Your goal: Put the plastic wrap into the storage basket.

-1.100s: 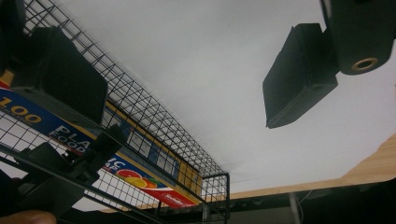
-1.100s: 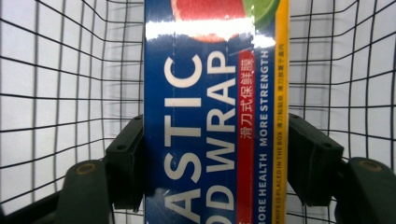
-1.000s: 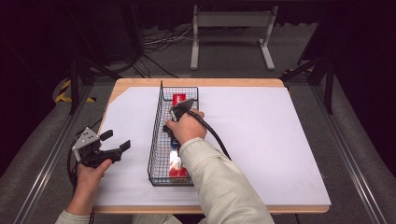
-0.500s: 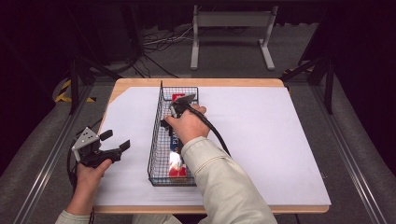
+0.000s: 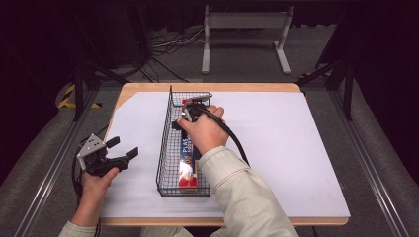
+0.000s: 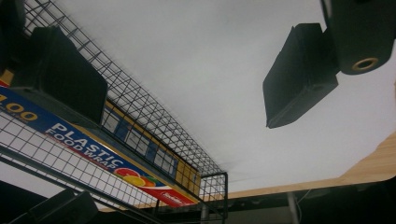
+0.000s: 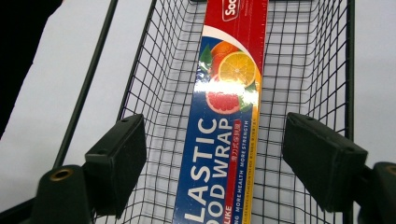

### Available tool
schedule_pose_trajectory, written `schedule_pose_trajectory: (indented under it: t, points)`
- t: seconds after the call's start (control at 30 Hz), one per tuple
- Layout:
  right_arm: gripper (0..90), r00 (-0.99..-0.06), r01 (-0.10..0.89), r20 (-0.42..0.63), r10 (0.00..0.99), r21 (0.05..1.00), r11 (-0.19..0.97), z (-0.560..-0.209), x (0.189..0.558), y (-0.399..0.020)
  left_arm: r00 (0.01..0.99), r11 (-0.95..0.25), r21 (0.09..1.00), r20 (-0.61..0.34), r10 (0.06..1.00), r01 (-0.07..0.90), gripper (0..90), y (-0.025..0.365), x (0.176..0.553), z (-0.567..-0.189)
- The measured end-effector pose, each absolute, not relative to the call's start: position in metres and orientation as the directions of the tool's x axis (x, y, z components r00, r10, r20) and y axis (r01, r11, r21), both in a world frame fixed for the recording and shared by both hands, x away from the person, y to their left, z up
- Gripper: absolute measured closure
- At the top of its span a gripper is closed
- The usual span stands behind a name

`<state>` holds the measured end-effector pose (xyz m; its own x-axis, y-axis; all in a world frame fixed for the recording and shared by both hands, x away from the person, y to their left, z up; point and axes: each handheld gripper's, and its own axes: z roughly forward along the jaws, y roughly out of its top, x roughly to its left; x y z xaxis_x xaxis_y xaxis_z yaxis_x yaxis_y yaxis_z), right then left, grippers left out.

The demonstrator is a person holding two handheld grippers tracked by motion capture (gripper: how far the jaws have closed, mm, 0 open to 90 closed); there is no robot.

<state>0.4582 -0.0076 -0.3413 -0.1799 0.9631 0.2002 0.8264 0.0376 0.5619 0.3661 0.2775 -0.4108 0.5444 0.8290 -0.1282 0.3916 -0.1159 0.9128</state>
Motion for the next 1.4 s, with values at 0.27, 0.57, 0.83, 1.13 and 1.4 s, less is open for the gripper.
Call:
schedule_pose_trajectory:
  t: [0.27, 0.57, 0.83, 1.13, 1.4]
  points:
    - [23.4, -0.279, 0.76, 0.126, 0.952, 0.635, 0.139, -0.339, 0.453, -0.007, 0.545, -0.119, 0.913, -0.125, 0.829, 0.39, 14.8, 0.278, 0.366, -0.411]
    - [20.5, -0.407, 0.696, 0.053, 0.912, 0.665, 0.271, -0.327, 0.45, -0.021, 0.549, -0.12, 0.912, -0.127, 0.826, 0.392, 14.8, 0.277, 0.367, -0.411]
    - [17.2, -0.514, 0.651, 0.037, 0.857, 0.667, 0.361, -0.314, 0.448, -0.031, 0.547, -0.123, 0.911, -0.124, 0.828, 0.393, 14.8, 0.278, 0.367, -0.411]
    - [15.4, -0.66, 0.537, -0.005, 0.752, 0.697, 0.475, -0.297, 0.44, -0.059, 0.55, -0.125, 0.91, -0.126, 0.825, 0.396, 14.7, 0.277, 0.368, -0.412]
    - [15.0, -0.712, 0.462, -0.04, 0.701, 0.725, 0.511, -0.293, 0.434, -0.097, 0.548, -0.125, 0.908, -0.127, 0.827, 0.399, 14.7, 0.277, 0.367, -0.412]
